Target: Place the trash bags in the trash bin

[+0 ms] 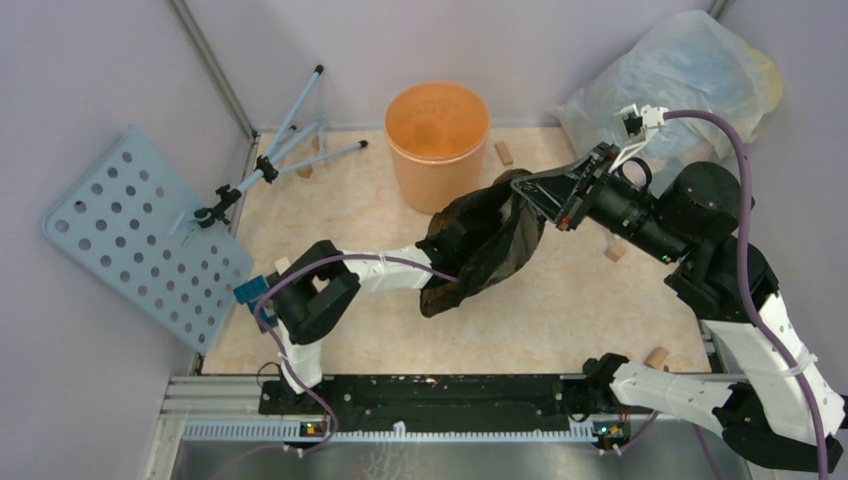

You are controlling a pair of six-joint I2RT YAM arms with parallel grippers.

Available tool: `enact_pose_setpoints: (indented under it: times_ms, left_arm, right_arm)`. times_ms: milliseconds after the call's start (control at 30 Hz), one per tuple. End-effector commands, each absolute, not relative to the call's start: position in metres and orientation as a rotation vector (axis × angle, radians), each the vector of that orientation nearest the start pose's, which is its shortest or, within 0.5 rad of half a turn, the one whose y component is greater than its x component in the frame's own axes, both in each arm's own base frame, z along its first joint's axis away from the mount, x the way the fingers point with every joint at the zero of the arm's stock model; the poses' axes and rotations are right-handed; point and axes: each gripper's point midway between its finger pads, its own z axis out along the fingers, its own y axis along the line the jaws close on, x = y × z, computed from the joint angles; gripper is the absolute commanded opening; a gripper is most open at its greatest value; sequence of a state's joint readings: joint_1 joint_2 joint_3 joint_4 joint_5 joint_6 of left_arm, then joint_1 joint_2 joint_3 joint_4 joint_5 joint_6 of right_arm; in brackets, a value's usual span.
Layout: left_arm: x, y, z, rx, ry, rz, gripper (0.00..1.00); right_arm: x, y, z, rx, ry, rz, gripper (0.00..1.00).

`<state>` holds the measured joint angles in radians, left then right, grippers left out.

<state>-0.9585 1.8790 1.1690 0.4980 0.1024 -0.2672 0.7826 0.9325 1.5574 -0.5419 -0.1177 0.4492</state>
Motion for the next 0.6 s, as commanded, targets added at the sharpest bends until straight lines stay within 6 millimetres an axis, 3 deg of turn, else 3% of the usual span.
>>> enact_pose_setpoints:
  times_ms: [0,267,400,567]
  left_arm:
    - [0.316,-0.453,0.134,0.695,1.877,-0.742,0.60]
    - [0.306,-0.433,0.111,0.777,1.972,-0.637,0.73]
    - [0.288,-0.427,0.132,0.830,1.896,-0.713,0.74]
    - [0.270,-0.419,0.188,0.864,1.751,-0.799,0.64]
  right_arm:
    - [0.161,0.215,0.525,-0.352,1.459,1.093,0.00]
    - [0.164,0.196,0.536,-0.298,1.433,1.017,0.00]
    - [0.175,0.194,0.526,-0.275,1.463,0.957,0.00]
    - [0.193,0.185,0.504,-0.219,1.518,0.844,0.00]
